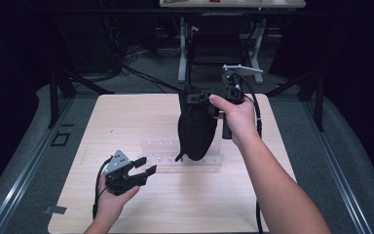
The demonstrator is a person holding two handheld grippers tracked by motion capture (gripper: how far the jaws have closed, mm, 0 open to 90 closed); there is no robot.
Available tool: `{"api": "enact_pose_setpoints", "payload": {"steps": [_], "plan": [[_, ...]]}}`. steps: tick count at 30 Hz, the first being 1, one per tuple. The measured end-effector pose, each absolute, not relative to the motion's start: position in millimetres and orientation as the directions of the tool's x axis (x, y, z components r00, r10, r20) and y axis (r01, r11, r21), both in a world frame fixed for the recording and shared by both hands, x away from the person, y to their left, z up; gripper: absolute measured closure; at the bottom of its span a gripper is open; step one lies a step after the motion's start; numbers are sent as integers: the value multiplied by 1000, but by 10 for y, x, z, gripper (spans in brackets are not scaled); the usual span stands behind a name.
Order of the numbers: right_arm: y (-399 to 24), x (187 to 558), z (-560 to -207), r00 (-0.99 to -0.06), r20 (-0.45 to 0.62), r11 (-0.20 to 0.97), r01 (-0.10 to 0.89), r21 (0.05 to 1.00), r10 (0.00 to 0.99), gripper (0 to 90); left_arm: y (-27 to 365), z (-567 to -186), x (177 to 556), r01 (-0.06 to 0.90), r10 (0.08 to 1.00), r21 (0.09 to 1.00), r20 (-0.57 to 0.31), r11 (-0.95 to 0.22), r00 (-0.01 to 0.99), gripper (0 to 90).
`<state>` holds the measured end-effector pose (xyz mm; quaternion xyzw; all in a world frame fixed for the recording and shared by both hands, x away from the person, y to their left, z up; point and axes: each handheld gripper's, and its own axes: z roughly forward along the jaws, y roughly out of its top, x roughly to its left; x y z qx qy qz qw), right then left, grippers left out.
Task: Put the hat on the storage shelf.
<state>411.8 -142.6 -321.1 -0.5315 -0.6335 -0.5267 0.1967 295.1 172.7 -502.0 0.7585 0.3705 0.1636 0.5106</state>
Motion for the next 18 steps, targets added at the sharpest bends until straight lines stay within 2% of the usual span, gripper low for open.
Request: {"api": "enact_pose_setpoints", "payload": {"steps": [13,18], "plan": [[-1437,4117,-3218,-354,812,-131,879,458,463,881,1259,-4935,2978,349,680,903,-92,-252,727,496],[-1446,4121,-3219,-356,812,-132,878,460,463,880,1112,-4932,3023,340,679,902,-76,-265,730,538]]}}
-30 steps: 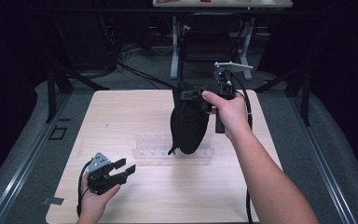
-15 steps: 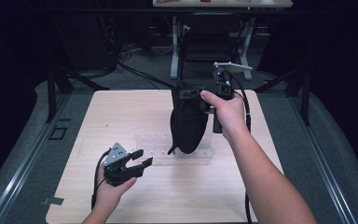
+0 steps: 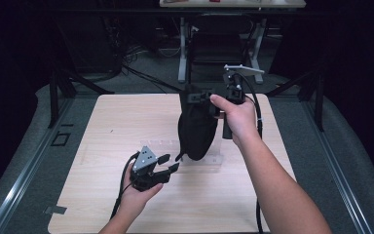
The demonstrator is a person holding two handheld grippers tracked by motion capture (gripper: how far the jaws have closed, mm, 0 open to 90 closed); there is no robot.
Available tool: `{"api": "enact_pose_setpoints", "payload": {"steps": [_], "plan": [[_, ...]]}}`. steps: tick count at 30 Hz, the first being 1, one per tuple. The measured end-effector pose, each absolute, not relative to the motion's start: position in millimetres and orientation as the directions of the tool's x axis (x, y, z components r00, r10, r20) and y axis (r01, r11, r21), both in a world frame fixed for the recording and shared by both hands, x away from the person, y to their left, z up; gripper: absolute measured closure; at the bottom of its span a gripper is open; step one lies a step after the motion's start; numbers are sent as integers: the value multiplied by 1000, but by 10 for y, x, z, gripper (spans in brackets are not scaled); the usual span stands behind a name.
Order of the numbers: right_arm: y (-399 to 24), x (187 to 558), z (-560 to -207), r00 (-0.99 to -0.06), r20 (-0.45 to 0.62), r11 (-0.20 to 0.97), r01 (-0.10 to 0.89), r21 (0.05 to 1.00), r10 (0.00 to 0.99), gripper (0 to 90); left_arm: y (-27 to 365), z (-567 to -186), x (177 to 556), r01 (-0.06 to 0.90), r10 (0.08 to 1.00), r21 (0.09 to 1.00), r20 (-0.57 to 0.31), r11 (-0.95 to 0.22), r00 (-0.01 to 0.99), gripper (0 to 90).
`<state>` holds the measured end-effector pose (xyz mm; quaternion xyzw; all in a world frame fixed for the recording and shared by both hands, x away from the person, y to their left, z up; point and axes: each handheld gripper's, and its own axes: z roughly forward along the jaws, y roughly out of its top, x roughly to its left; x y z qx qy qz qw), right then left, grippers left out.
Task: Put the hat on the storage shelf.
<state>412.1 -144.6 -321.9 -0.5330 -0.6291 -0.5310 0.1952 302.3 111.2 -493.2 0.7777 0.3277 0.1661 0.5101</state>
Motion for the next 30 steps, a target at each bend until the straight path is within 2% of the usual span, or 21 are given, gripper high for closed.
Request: {"api": "enact_pose_setpoints", "payload": {"steps": [6,11,13,21,30], "plan": [[-1446,4118,-3219,-355,813,-136,877,460,462,880,993,-4928,3057,325,681,898,-39,-298,731,608],[-1456,4114,-3222,-360,811,-130,877,463,462,879,948,-4924,3076,309,695,896,-1,-318,719,742],[-1458,4111,-3219,-360,810,-128,877,463,463,878,958,-4926,3090,311,697,897,-5,-314,717,767],[-1421,4107,-3216,-368,811,-121,877,466,455,874,942,-4934,3035,233,677,890,109,-392,728,833],[-1306,4064,-3191,-386,809,-94,877,470,443,862,971,-4966,3007,210,671,878,154,-429,726,849]]}}
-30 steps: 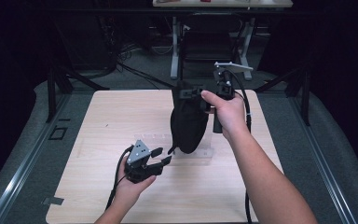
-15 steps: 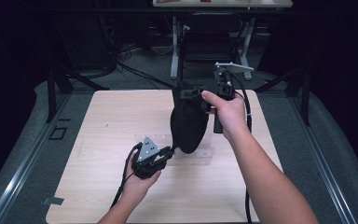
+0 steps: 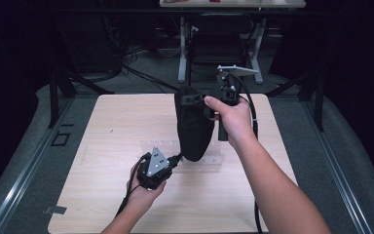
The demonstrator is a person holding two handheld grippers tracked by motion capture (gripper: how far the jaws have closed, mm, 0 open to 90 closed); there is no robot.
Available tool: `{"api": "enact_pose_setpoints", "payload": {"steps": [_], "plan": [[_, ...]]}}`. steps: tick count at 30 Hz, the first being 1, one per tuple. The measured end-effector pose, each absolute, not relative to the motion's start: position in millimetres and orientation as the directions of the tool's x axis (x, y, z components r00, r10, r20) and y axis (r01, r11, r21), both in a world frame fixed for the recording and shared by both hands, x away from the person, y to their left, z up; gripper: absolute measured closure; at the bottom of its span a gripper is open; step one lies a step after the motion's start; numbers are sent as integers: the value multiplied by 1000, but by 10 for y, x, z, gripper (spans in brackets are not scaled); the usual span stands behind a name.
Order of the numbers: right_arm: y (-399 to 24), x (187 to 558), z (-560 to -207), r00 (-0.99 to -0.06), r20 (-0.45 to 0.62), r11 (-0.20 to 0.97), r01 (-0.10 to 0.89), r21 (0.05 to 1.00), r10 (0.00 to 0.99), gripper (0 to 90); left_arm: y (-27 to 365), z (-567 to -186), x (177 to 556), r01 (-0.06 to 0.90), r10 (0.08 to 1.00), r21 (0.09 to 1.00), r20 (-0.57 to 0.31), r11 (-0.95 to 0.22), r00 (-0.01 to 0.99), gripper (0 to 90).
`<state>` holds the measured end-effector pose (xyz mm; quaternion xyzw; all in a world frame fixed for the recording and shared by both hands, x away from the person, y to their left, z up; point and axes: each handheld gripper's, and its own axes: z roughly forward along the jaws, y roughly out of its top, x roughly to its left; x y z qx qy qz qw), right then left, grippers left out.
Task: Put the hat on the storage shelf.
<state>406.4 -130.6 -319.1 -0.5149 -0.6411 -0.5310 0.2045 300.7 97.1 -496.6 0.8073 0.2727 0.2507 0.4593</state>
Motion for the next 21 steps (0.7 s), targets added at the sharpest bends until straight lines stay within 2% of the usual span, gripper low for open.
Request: {"api": "enact_pose_setpoints", "payload": {"steps": [8,21], "plan": [[-1359,4040,-3139,-401,817,-110,869,483,415,817,992,-5007,2986,209,675,878,160,-430,720,854],[-1676,4014,-3125,-383,815,-150,862,485,435,815,1196,-5159,3005,272,695,863,119,-426,709,859]]}}
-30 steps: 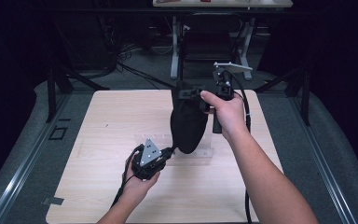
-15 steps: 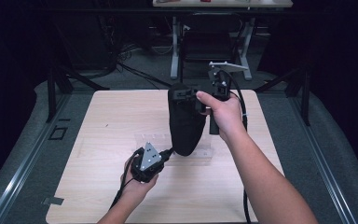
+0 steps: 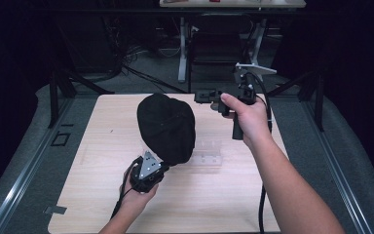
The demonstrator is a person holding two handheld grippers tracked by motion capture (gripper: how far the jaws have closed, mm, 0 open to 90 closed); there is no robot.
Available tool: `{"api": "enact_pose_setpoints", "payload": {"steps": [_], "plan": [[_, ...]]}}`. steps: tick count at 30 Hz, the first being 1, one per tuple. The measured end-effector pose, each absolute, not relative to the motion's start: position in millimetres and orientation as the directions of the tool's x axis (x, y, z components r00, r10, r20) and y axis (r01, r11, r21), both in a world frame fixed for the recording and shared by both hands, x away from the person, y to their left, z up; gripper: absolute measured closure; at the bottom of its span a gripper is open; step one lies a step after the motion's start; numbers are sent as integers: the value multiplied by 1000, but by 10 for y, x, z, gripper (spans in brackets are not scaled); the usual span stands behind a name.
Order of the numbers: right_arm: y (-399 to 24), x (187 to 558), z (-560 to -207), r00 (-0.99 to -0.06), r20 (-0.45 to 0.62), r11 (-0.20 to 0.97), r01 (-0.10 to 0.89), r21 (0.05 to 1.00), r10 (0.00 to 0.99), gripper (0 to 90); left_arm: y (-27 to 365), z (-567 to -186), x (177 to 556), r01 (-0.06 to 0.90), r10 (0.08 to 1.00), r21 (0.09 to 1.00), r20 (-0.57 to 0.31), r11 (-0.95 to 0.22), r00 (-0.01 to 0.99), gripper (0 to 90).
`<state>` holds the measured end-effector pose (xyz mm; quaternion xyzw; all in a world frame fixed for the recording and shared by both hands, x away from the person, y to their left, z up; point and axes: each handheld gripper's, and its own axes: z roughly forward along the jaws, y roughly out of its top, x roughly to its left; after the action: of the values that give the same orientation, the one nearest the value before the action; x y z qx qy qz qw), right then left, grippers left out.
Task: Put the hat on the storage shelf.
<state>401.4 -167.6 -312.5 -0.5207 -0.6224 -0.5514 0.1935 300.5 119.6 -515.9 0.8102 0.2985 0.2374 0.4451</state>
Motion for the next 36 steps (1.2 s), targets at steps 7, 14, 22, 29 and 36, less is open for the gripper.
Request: {"api": "enact_pose_setpoints", "payload": {"steps": [7,14,22,29,36], "plan": [[-1835,3994,-3134,-368,813,-179,855,486,451,812,1278,-5261,3021,307,704,862,77,-402,706,856],[-1968,3957,-3129,-363,809,-192,849,491,463,799,1370,-5355,3027,349,715,869,9,-351,699,849],[-2066,3908,-3106,-365,796,-191,843,503,483,771,1390,-5386,3005,354,728,873,2,-336,686,830],[-2177,3840,-3092,-362,777,-194,834,517,515,754,1483,-5340,2961,381,734,883,-65,-273,676,663],[-2307,3775,-3105,-358,767,-198,828,524,532,748,1590,-5312,2953,405,745,874,-78,-269,663,548]]}}
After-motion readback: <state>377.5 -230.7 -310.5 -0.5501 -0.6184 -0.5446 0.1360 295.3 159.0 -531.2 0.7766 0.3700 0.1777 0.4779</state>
